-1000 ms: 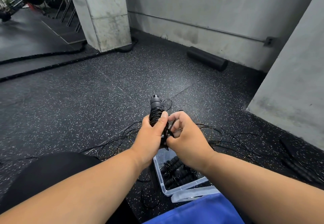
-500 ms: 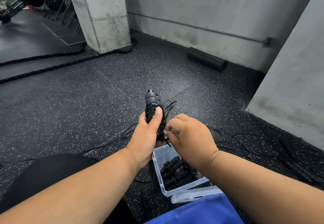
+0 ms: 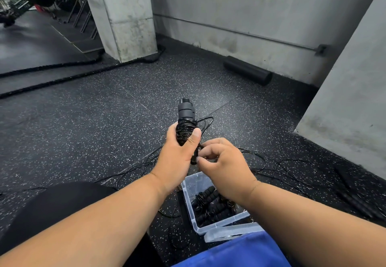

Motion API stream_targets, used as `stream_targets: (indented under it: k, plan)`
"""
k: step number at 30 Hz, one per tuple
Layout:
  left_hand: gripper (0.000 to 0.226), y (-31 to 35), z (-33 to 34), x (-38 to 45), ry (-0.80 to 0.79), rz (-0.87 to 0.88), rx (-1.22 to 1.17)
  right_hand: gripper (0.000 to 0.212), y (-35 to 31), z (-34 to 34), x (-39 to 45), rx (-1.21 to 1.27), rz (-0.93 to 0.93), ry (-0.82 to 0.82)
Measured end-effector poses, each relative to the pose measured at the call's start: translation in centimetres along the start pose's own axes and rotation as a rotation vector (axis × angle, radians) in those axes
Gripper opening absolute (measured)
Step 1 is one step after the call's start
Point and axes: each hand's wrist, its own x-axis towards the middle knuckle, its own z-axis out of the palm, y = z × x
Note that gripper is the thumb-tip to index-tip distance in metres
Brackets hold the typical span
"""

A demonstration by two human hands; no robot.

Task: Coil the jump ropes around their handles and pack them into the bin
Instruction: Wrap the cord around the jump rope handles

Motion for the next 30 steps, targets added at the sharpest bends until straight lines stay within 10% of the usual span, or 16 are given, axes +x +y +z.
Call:
stream_targets:
  k: [5,9,27,30]
  plan:
    - [0.053,0.1,-1.2,1.3,0.095,0.005,0.159,0.023,-2.1,-1.0,-0.7,0.152,0.006,-0.101]
    - [0.052,0.6,-2.5,2.8,0.101,-0.252,-0.184,0.018,-4.1,-3.9,-0.3,0.166,-0.139,-0.221]
    - [0.053,1.6,-2.0,1.9,-0.166,-0.33,-0.435,0.012,-3.0,-7.2,2.1,-0.055,-0.655,0.204]
    - [0.059,1.6,-2.0,1.7,-0.205,-0.336,-0.431,0.01,-2.9,-7.3,2.6,0.016,-0.493,0.174]
